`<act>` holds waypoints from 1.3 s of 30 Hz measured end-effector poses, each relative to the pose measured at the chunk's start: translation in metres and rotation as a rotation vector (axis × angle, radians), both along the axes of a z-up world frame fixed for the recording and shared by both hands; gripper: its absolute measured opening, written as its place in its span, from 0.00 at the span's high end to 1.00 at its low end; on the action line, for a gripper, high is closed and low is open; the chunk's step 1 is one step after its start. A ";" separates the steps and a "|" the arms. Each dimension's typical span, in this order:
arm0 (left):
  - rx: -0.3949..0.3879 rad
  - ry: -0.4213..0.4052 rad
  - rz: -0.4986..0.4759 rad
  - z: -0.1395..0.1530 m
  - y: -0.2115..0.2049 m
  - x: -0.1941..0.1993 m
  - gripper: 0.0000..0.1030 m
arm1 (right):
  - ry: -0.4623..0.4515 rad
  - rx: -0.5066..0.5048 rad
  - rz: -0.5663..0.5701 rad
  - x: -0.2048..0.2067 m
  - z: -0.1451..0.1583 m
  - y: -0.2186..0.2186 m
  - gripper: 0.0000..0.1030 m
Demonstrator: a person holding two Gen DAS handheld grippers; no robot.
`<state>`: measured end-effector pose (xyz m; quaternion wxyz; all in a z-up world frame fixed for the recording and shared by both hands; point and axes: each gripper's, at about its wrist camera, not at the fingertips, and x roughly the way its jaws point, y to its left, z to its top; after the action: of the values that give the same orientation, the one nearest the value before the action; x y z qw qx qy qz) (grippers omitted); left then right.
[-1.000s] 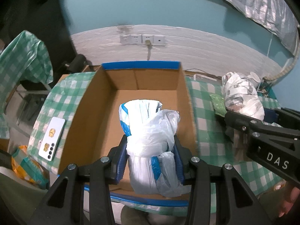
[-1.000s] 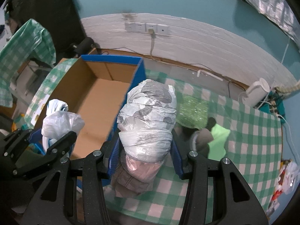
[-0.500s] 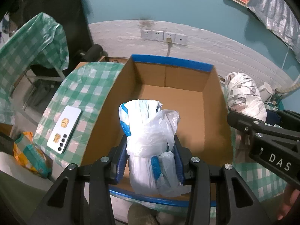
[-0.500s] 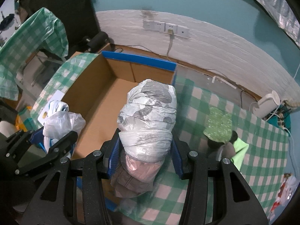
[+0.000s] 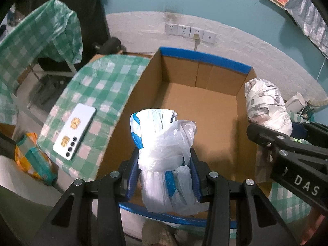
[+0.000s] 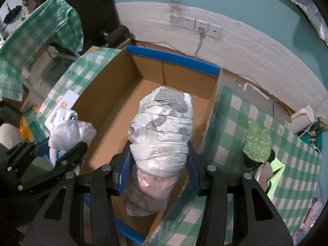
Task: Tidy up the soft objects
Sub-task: 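Lift both bundles and carry them over the cardboard box, then lower both bundles into the box and open both tools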
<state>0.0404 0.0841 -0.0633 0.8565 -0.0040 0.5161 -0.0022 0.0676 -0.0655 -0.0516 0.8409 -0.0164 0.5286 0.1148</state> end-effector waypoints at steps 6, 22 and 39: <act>0.004 0.004 0.023 -0.001 0.002 0.000 0.48 | 0.008 -0.007 -0.003 0.001 -0.004 0.002 0.41; 0.005 -0.003 0.013 0.001 -0.003 -0.002 0.37 | -0.007 -0.016 -0.038 0.000 -0.002 -0.009 0.27; -0.004 -0.010 -0.051 0.005 -0.035 -0.005 0.37 | -0.012 -0.001 -0.097 -0.010 0.001 -0.045 0.27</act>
<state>0.0357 0.0492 -0.0578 0.8587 0.0075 0.5118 -0.0249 0.0581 -0.1106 -0.0511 0.8488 0.0082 0.5236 0.0734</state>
